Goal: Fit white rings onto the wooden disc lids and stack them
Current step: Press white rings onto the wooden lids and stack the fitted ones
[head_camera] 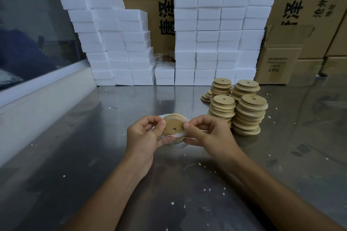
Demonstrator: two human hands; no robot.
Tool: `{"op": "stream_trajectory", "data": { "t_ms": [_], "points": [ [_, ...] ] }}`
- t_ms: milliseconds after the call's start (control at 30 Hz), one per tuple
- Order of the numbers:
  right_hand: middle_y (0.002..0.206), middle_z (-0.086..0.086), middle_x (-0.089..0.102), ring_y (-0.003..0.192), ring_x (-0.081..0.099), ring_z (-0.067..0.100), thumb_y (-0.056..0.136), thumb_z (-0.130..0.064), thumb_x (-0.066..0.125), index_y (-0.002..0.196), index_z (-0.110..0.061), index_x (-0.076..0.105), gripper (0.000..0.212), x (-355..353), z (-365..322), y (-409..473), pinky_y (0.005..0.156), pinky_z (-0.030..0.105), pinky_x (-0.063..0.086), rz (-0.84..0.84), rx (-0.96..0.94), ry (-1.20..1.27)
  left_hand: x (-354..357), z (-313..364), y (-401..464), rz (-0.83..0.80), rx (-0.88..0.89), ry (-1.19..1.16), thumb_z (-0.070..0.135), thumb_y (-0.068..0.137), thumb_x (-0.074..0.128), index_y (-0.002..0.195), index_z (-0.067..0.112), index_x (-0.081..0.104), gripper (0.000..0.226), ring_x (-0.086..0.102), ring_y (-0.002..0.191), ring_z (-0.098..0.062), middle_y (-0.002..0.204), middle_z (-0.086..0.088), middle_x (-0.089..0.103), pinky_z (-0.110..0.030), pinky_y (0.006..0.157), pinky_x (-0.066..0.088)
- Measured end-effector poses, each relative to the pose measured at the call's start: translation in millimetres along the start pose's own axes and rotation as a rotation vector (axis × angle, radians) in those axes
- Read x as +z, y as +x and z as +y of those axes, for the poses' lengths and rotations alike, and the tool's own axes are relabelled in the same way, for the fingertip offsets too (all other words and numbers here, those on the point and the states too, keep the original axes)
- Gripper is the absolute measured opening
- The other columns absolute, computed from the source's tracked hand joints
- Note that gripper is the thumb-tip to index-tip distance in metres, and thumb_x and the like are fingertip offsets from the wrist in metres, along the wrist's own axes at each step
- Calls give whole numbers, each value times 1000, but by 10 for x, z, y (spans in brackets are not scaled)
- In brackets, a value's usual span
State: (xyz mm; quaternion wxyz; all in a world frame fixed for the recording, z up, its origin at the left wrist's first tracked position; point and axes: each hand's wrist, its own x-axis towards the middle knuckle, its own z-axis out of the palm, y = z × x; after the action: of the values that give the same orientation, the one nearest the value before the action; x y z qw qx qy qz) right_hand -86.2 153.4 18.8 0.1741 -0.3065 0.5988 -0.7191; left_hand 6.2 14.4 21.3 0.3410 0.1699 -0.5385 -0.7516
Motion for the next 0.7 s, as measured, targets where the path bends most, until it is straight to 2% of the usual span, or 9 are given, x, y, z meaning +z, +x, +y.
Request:
{"op": "stream_trajectory", "data": {
  "t_ms": [133,267,333,400,467,533,600,700],
  "points": [
    [87,20,75,83,71,28,67,-21,82,77,-9,76,17,19,22,-10,87,41,60,-8,63,102,9,2,10,12,-46,-111,-5,92,54,78,2,58,16,70,62,-19,71,-9,69,-30,52,57],
    [86,19,75,84,73,28,73,-15,81,73,-11,75,7,45,22,-19,85,41,61,13,71,157,-24,-20,15,-11,3,-21,-3,93,57,80,4,59,14,71,73,-25,83,-14,69,-35,56,58],
    [81,15,74,80,73,25,81,-5,78,72,-10,74,11,22,14,-11,81,40,62,25,51,92,-52,-46,19,-27,83,122,-2,92,59,80,8,61,16,71,76,-23,86,-9,69,-36,57,59],
    [76,11,74,75,72,23,83,-1,76,73,-8,72,13,0,13,-6,79,38,62,39,-8,-58,-77,-79,32,-51,228,312,-7,90,59,80,13,62,23,70,75,-14,83,3,68,-36,58,59],
    [73,6,74,72,72,17,83,-1,76,73,-9,71,14,-5,15,-12,71,29,60,38,-104,-231,-83,-104,39,-94,373,492,-11,86,57,81,22,62,34,67,71,-6,83,15,66,-27,59,56],
    [75,2,75,73,73,14,82,-1,76,74,-12,71,14,-16,27,-14,69,27,59,23,-178,-351,-79,-117,40,-122,460,584,-1,84,61,81,30,61,31,67,70,-6,85,19,65,-22,58,54],
    [79,1,75,76,74,15,82,-5,75,77,-13,72,10,-33,51,-8,72,32,62,11,-221,-422,-74,-127,38,-142,503,604,14,83,63,82,32,60,18,68,71,-7,85,18,65,-27,58,57],
    [80,-2,74,78,73,12,83,-8,75,79,-17,69,11,-45,96,14,72,31,60,66,-254,-433,-50,-142,24,-144,494,576,9,85,66,80,33,60,25,69,68,-11,82,15,64,-40,58,61]
  ]
}}
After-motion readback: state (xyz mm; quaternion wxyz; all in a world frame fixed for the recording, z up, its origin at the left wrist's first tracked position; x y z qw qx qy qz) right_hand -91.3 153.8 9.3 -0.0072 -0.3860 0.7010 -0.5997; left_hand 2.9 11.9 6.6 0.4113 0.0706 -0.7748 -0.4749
